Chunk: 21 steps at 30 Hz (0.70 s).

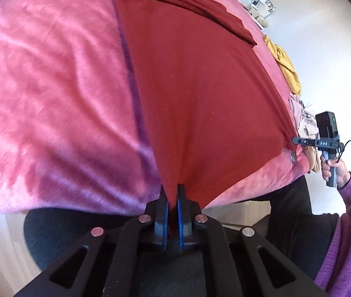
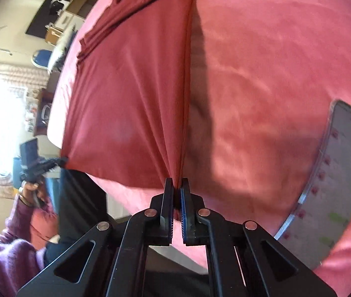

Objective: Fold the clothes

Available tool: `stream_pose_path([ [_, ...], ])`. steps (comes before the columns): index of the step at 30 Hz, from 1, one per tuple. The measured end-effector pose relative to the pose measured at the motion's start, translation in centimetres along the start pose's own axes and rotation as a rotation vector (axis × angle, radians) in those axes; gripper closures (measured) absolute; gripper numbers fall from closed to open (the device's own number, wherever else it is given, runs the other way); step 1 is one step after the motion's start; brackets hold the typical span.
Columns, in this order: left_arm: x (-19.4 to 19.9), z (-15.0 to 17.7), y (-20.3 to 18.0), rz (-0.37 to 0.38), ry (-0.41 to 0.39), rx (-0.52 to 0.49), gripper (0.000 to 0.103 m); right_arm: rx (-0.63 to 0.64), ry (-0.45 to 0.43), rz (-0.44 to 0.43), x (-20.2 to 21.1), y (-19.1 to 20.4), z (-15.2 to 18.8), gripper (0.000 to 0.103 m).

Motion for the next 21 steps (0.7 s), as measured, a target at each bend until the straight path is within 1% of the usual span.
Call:
stream_pose_path([
  [2,0.3,-0.3,0.7,0.003,0.017,0.019,0.096,-0.009,0.007,0.006,-0.4,0.9,1.0,0.098],
  [3,0.5,-0.4,1.1,0.003,0.025,0.028,0.095,-0.014,0.011,0.009,-0.6,1.4,1.5,0.094],
  [4,0.7,-0.4,1.5,0.009,0.060,0.033,0.091,-0.015,-0.013,-0.020,-0.5,2.1,1.1,0.092],
  [5,1.0,-0.5,2.1,0.002,0.103,0.034,0.088,-0.013,-0.025,-0.007,-0.2,2.6,0.6,0.092],
  [6,1.3,-0.5,2.6,-0.006,0.147,0.033,0.088,-0.011,-0.036,0.009,0.1,3.1,0.1,0.089],
  [7,2.1,-0.5,3.3,-0.031,0.169,0.024,0.088,-0.006,-0.062,0.033,0.8,3.6,-0.8,0.083],
  [8,3.1,-2.1,3.8,-0.056,0.135,0.018,0.088,-0.002,-0.088,0.057,1.6,4.0,-1.7,0.080],
  [9,4.1,-3.9,4.3,-0.081,0.094,0.013,0.088,0.000,-0.130,0.060,2.9,3.6,-3.4,0.068],
  [10,5.1,-5.7,4.8,-0.106,0.053,0.008,0.088,0.007,-0.177,0.055,4.1,3.2,-5.1,0.053],
  [11,6.2,-7.5,5.3,-0.131,0.011,0.003,0.086,0.015,-0.225,0.049,5.2,2.9,-6.7,0.047],
  [12,7.2,-9.3,5.8,-0.156,-0.030,-0.002,0.085,0.037,-0.255,0.036,6.3,2.8,-8.9,0.043],
  [13,8.3,-11.1,6.3,-0.180,-0.071,-0.007,0.084,0.071,-0.272,0.021,6.4,4.0,-11.8,0.043],
  [14,8.8,-14.1,6.3,-0.186,-0.130,-0.032,0.082,0.104,-0.279,0.013,6.1,5.1,-14.5,0.043],
  [15,9.2,-17.2,6.2,-0.189,-0.191,-0.060,0.081,0.141,-0.280,0.012,5.8,5.6,-18.3,0.043],
  [16,9.0,-20.6,6.1,-0.202,-0.233,-0.095,0.079,0.181,-0.280,0.014,5.5,5.9,-22.6,0.043],
  [17,8.8,-24.1,5.9,-0.216,-0.273,-0.132,0.079,0.201,-0.275,0.005,4.7,6.9,-25.4,0.043],
  [18,8.3,-27.1,5.9,-0.231,-0.291,-0.158,0.079,0.220,-0.270,-0.005,4.0,8.0,-28.0,0.043],
  [19,7.5,-30.1,6.0,-0.248,-0.304,-0.181,0.079,0.226,-0.269,-0.022,3.1,8.5,-32.4,0.043],
  [20,6.6,-33.2,5.9,-0.268,-0.313,-0.207,0.079,0.229,-0.264,-0.041,1.9,9.7,-35.5,0.043],
  [21,5.5,-36.0,6.0,-0.279,-0.314,-0.221,0.079,0.230,-0.252,-0.060,1.3,9.6,-37.9,0.043],
])
Point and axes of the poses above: each gripper's, at about its wrist camera, not at the fingertips, and x roughly against the way its jaws point, y to its left, z to its underside, the point moved 2 cm from there along -x, roughly the way its jaws point, and after that the axes turned 7 degrees about -x, right-handed, at the moved point
